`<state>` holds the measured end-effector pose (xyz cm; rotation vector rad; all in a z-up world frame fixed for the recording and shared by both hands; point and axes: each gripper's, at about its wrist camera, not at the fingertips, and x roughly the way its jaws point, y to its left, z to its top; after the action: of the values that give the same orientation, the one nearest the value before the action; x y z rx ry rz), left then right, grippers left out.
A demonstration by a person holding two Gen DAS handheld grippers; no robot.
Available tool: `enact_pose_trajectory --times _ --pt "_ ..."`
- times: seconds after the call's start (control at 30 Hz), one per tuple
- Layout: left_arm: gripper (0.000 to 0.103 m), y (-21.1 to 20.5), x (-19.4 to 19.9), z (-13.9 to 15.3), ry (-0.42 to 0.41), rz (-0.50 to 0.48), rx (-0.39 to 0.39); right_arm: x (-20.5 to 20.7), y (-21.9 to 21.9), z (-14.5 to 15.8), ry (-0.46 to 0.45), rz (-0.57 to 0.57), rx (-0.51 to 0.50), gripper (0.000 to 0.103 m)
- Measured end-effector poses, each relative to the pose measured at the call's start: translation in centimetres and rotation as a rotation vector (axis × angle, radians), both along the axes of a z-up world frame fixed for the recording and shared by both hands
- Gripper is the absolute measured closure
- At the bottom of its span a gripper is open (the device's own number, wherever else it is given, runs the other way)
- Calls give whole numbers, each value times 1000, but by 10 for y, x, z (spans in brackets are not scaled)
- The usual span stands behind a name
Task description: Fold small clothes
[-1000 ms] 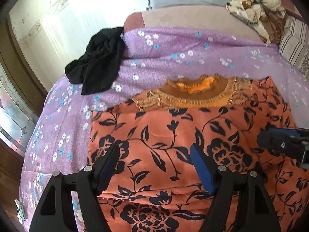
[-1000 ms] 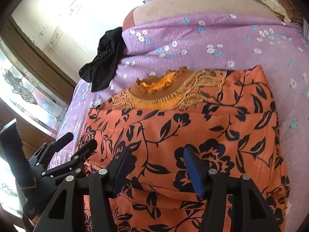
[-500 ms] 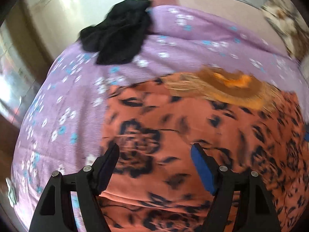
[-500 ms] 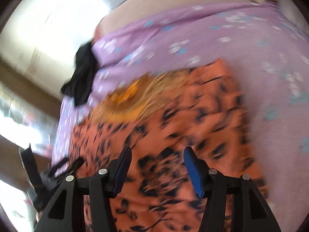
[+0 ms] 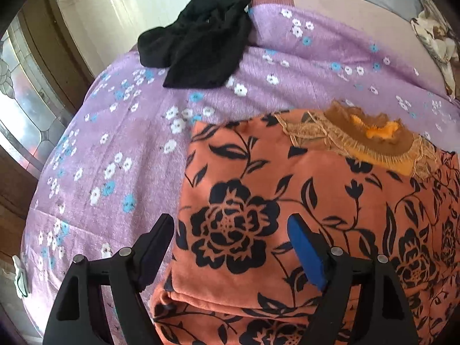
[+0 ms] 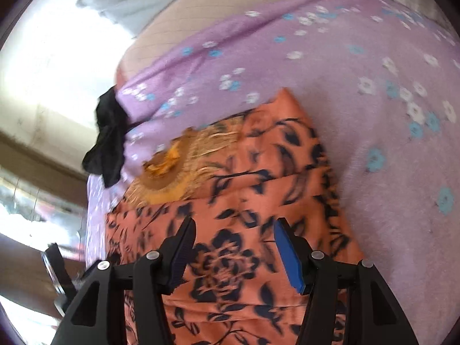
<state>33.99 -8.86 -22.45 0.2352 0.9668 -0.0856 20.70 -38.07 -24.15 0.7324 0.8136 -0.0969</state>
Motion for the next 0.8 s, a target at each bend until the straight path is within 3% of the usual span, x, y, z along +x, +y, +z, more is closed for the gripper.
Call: enact_pose_trajectory --times 0.17,0.33,0.47,0.53,0.67,0.8 --pt "21 5 12 -21 51 45 53 18 47 -2 -13 93 -71 42" --pt "21 1 7 -22 31 19 98 22 88 4 -69 181 -170 48" --pt "21 -1 4 -18 22 14 114 33 128 -21 83 394 -240 54" --pt "21 -1 -1 -9 -7 5 102 28 141 -18 94 469 -321 54" --pt "21 -8 -9 8 -59 -30 60 23 129 -9 90 523 -201 54" --pt "21 -30 -25 12 -60 -120 17 22 89 6 -18 354 -137 54"
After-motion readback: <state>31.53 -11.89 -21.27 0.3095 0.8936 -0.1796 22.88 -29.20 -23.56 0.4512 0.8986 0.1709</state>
